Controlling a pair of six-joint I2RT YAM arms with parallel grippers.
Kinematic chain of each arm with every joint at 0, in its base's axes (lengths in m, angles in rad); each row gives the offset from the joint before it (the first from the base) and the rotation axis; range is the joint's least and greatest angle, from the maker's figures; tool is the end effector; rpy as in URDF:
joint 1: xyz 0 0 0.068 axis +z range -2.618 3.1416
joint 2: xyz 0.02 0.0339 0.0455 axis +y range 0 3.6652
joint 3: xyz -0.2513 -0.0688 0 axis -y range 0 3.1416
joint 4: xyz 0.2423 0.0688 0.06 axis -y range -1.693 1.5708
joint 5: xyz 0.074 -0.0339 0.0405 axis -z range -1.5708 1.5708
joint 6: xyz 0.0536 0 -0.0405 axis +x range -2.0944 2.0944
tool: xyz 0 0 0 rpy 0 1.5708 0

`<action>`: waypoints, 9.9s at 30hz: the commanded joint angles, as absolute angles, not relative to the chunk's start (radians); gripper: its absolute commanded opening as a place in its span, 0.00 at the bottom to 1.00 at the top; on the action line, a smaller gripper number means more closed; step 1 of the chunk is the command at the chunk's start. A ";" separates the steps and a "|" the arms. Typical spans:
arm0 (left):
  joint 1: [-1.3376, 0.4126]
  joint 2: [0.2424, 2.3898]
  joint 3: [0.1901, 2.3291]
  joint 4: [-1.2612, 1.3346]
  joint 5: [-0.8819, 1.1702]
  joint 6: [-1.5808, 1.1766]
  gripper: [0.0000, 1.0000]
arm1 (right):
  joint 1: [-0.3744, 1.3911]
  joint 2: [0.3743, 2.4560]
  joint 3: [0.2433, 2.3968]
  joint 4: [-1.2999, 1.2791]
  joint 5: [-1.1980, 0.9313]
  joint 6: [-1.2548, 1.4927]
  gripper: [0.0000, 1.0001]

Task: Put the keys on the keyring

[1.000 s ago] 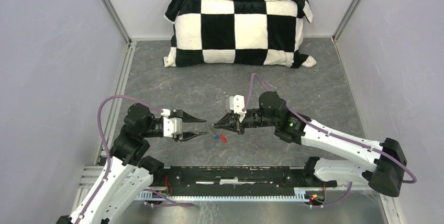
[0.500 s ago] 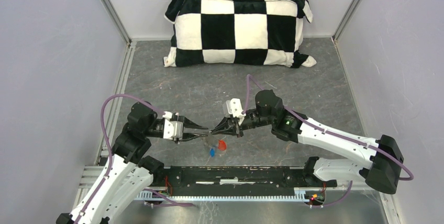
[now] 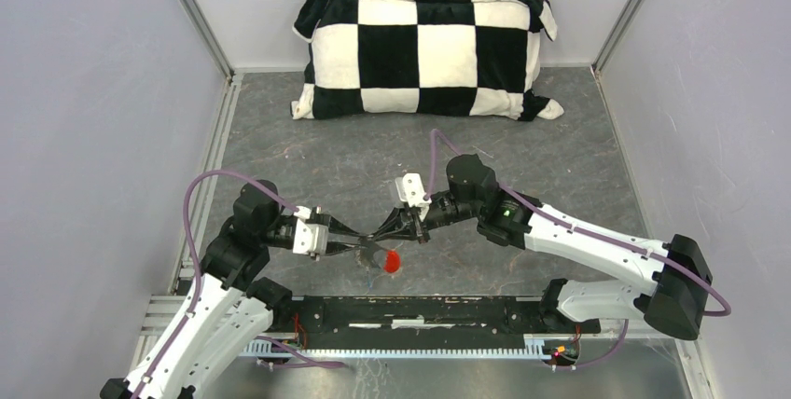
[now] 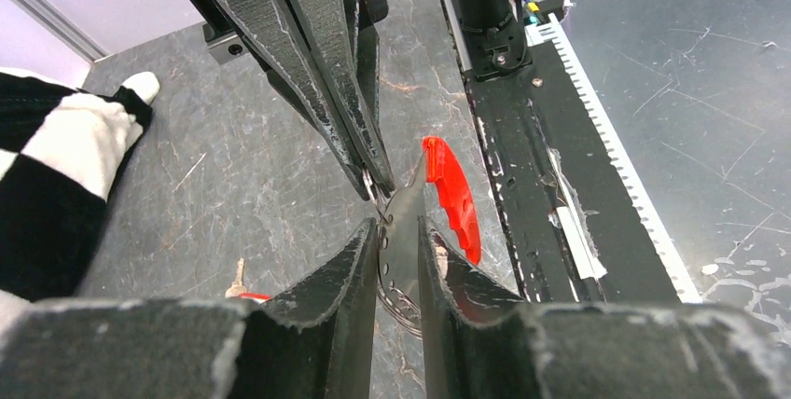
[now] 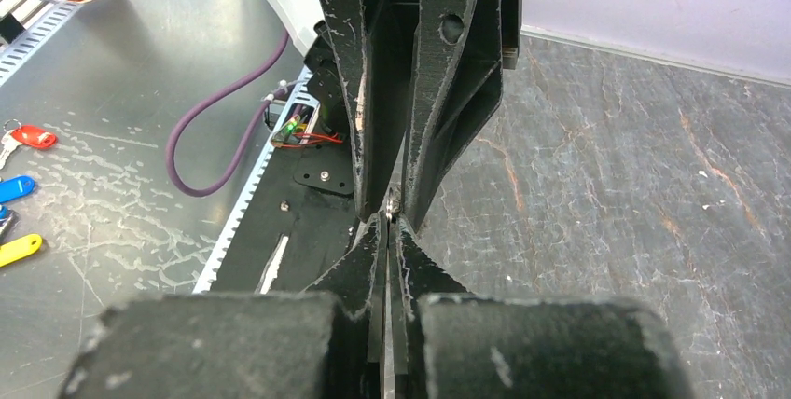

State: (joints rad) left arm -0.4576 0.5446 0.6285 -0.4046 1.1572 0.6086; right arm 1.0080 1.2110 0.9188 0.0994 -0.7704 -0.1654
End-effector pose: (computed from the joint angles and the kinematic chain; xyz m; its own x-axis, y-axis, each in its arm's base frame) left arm 0.0969 -0.1024 0.2937 0.3152 0.1009 -0.9436 0.9470 -0.0988 0.3057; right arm 0.1238 0.2662 0.3148 0.0591 -0.1277 -0.9900 -0.9752 -0.2192 -0.0300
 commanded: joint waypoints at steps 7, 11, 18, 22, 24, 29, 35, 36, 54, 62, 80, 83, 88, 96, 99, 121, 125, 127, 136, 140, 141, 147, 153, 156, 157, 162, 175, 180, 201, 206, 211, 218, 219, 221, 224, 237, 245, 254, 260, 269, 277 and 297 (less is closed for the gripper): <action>-0.460 0.546 0.660 -0.414 1.162 0.641 0.29 | 1.011 1.223 0.986 0.074 -0.798 -0.202 0.00; -0.460 0.547 0.665 -0.414 1.157 0.639 0.30 | 1.011 1.223 0.989 0.069 -0.798 -0.209 0.00; -0.460 0.563 0.677 -0.413 1.157 0.642 0.30 | 1.012 1.234 1.003 0.053 -0.805 -0.215 0.00; -0.460 0.569 0.676 -0.413 1.161 0.653 0.21 | 1.013 1.241 1.009 0.053 -0.808 -0.216 0.00; -0.460 0.577 0.679 -0.413 1.161 0.656 0.12 | 1.014 1.241 1.011 0.051 -0.808 -0.218 0.00; -0.459 0.592 0.690 -0.413 1.168 0.655 0.02 | 1.017 1.241 1.012 0.036 -0.801 -0.231 0.01; -0.460 0.571 0.685 -0.446 1.142 0.796 0.02 | 1.018 1.212 0.986 0.041 -0.763 -0.244 0.20; -0.460 0.563 0.684 -0.474 1.138 0.871 0.02 | 1.018 1.203 0.977 0.050 -0.752 -0.244 0.23; -0.460 0.481 0.662 -0.675 1.071 1.446 0.02 | 1.006 1.077 0.859 0.130 -0.387 -0.229 0.66; -0.459 0.500 0.668 -0.676 1.068 1.292 0.02 | 0.898 1.062 0.762 0.162 -0.022 -0.013 0.98; -0.459 0.568 0.643 -0.615 1.013 0.937 0.02 | 0.739 1.582 0.765 0.335 0.014 -0.052 0.62; -0.459 0.569 0.649 -0.618 1.011 0.923 0.02 | 0.729 1.685 0.851 0.332 -0.047 -0.061 0.59; -0.460 0.559 0.648 -0.621 1.009 0.917 0.02 | 0.729 1.771 0.923 0.344 -0.069 -0.048 0.61; -0.459 0.556 0.658 -0.617 1.015 0.905 0.02 | 0.727 1.829 0.947 0.340 -0.064 -0.047 0.52; -0.459 0.555 0.658 -0.606 1.015 0.896 0.02 | 0.730 1.844 0.952 0.334 -0.062 -0.050 0.50; -0.459 0.568 0.676 -0.587 1.029 0.870 0.02 | 0.732 1.860 0.934 0.365 -0.064 -0.042 0.00; -0.459 0.562 0.677 -0.586 1.027 0.864 0.02 | 0.732 1.801 0.883 0.407 -0.126 -0.034 0.00; -0.459 0.559 0.679 -0.587 1.029 0.859 0.02 | 0.732 1.756 0.844 0.422 -0.162 -0.032 0.00; -0.459 0.557 0.684 -0.587 1.040 0.855 0.02 | 0.733 1.579 0.572 0.507 -0.286 0.067 0.00; -0.459 0.557 0.683 -0.586 1.046 0.860 0.02 | 0.733 1.533 0.519 0.521 -0.222 0.070 0.20; -0.459 0.560 0.682 -0.586 1.050 0.859 0.02 | 0.733 1.528 0.528 0.519 -0.186 0.064 0.33; -0.459 0.583 0.697 -0.575 1.047 0.836 0.02 | 0.732 1.591 0.682 0.492 -0.101 0.032 0.53; -0.459 0.595 0.705 -0.541 1.046 0.770 0.02 | 0.726 1.495 0.586 0.825 0.079 0.106 0.92; -0.459 0.598 0.719 -0.543 1.039 0.770 0.02 | 0.716 1.599 0.666 0.718 0.069 0.131 0.98; -0.459 0.597 0.721 -0.544 1.035 0.770 0.02 | 0.715 1.657 0.765 0.610 0.024 0.063 0.98; -0.459 0.596 0.724 -0.536 1.038 0.755 0.02 | 0.722 1.736 0.887 0.469 0.044 0.021 0.98; -0.459 0.594 0.730 -0.517 1.032 0.730 0.02 | 0.766 1.878 0.918 0.416 0.182 -0.020 0.82; -0.459 0.583 0.734 -0.535 1.021 0.735 0.02 | 0.774 1.901 0.911 0.423 0.176 -0.027 0.82; -0.459 0.592 0.751 -0.535 1.027 0.722 0.02 | 0.786 1.659 0.497 0.583 0.034 0.091 0.69; -0.459 0.592 0.749 -0.535 1.027 0.725 0.02 | 0.777 1.610 0.577 0.528 -0.035 0.086 0.67; -0.459 0.590 0.747 -0.536 1.021 0.729 0.02 | 0.757 1.656 0.667 0.509 -0.028 0.096 0.52; -0.459 0.576 0.739 -0.535 1.012 0.733 0.02 | 0.739 1.752 0.745 0.526 0.023 0.089 0.24; -0.459 0.575 0.739 -0.535 1.012 0.733 0.02 | 0.739 1.767 0.759 0.521 0.016 0.087 0.24; -0.459 0.574 0.740 -0.534 1.008 0.733 0.02 | 0.739 1.785 0.775 0.511 0.003 0.088 0.23; -0.459 0.571 0.738 -0.536 1.005 0.733 0.02 | 0.739 1.793 0.770 0.514 0.003 0.091 0.23; -0.459 0.578 0.746 -0.535 1.006 0.741 0.02 | 0.745 1.721 0.588 0.558 -0.023 0.116 0.21; -0.459 0.591 0.750 -0.519 1.014 0.730 0.02 | 0.774 1.623 0.449 0.586 -0.022 0.164 0.21; -0.459 0.592 0.747 -0.507 1.014 0.715 0.02 | 0.782 1.481 0.406 0.588 -0.049 0.087 0.36; -0.459 0.592 0.747 -0.506 1.011 0.706 0.02 | 0.782 1.481 0.440 0.610 -0.227 -0.124 0.46; -0.459 0.587 0.744 -0.503 1.008 0.697 0.02 | 0.782 1.578 0.509 0.593 -0.269 -0.227 0.47; -0.459 0.578 0.743 -0.503 1.007 0.689 0.02 | 0.781 1.605 0.528 0.601 -0.231 -0.244 0.43; -0.459 0.578 0.741 -0.500 1.012 0.676 0.02 | 0.755 1.652 0.537 0.606 -0.256 -0.226 0.04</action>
State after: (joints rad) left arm -0.4576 0.5861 0.7097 -0.5438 0.9958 0.7227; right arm 0.7628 1.6360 0.5106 0.5972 -0.2379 -0.2321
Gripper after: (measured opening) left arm 0.043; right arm 0.085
